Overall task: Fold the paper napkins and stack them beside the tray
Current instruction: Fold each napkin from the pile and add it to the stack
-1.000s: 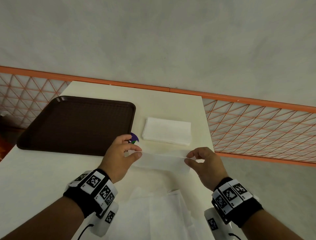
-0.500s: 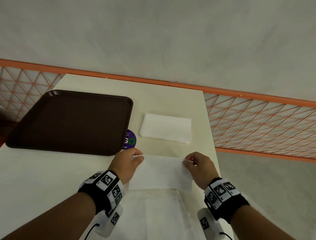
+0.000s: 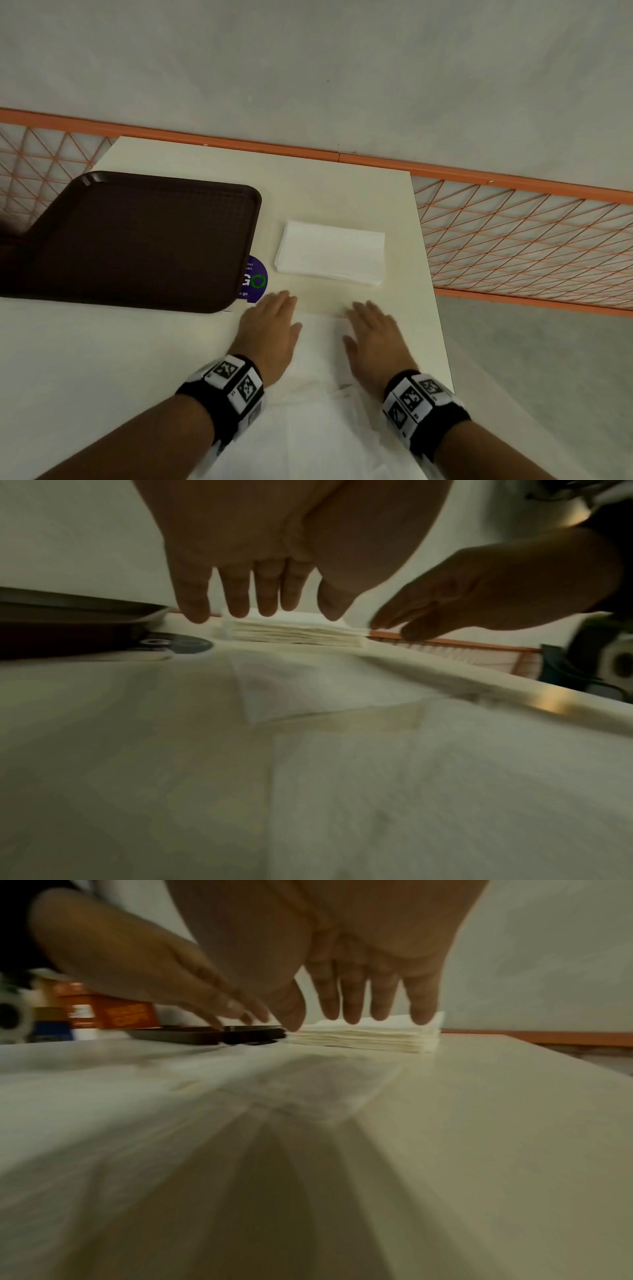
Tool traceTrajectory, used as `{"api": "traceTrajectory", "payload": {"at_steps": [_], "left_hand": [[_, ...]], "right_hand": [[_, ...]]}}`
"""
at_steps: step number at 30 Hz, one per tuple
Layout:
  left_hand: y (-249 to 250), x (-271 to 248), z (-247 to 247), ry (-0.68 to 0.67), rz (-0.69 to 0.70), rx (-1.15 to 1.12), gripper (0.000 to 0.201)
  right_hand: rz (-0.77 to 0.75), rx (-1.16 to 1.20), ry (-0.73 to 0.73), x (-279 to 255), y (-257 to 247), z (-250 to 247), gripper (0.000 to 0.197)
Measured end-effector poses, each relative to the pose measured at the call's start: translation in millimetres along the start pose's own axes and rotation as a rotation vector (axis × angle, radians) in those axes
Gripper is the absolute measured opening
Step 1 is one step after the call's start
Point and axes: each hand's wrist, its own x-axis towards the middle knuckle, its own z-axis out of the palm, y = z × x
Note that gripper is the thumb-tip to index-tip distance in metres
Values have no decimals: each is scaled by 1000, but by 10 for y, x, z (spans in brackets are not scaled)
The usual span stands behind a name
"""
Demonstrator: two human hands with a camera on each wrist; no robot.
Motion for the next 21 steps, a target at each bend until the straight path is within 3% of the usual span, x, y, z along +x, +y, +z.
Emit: {"api": "traceTrajectory", "payload": {"at_steps": [2, 4, 6, 9, 14, 17, 21], "left_hand": [[110, -99, 103, -124, 81, 91, 57], [154, -156, 219, -239, 118, 159, 75], [88, -157, 312, -308, 120, 200, 86], [5, -208, 332, -322, 63, 237, 65], [-217, -198, 264, -352, 40, 250, 97], [-187, -136, 145, -309, -7, 250, 73], [-31, 89, -33, -204, 0, 249, 61]], "right_hand": [[-122, -61, -156, -58, -83, 111, 67], [-142, -74, -233, -54, -84, 247, 79], [-137, -161, -227, -46, -44, 302, 69], [-71, -226, -207, -83, 44, 344, 55], [-39, -214, -163, -173, 316, 179, 77], [-15, -137, -244, -153, 362, 80, 86], [62, -105, -158, 43, 235, -104, 57]]}}
